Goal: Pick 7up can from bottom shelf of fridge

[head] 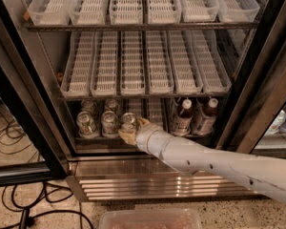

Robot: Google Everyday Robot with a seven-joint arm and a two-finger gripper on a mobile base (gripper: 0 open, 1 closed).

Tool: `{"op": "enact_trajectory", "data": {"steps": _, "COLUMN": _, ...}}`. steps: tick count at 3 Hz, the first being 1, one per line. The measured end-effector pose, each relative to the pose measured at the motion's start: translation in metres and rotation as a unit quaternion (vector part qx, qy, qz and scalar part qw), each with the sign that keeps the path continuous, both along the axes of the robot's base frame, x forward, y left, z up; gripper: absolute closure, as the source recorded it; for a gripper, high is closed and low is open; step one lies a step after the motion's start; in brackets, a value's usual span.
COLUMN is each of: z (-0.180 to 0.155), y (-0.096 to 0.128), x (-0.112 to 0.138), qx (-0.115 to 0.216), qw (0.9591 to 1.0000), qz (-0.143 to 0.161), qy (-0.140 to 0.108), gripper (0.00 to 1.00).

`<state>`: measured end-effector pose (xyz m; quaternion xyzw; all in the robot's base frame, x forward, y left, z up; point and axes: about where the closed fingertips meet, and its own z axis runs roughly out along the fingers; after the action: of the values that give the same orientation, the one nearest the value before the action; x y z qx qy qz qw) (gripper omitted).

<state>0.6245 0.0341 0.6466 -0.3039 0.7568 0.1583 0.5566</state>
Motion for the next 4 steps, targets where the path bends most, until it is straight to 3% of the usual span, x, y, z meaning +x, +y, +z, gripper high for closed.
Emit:
{"op": "enact_trajectory", "data": {"steps": 2, "z": -0.006, "y": -0.048, "x": 0.012, "qx": -0.021, "qw": 0.9972, "qz": 0.061, "qy": 0.037, "gripper": 1.00}}
{"op": "enact_trajectory", "data": {"steps": 3, "z": -0.007, "y": -0.054, "x": 0.007, "qx": -0.020, "qw": 0.9924, "qz": 0.110, "qy": 0.052, "gripper": 1.00}}
{"op": "enact_trajectory", "data": {"steps": 4, "z": -0.012, "y": -0.043, "x": -0.010, "qx": -0.019, "qw": 0.9866, "qz": 0.146, "qy": 0.071, "gripper": 1.00}}
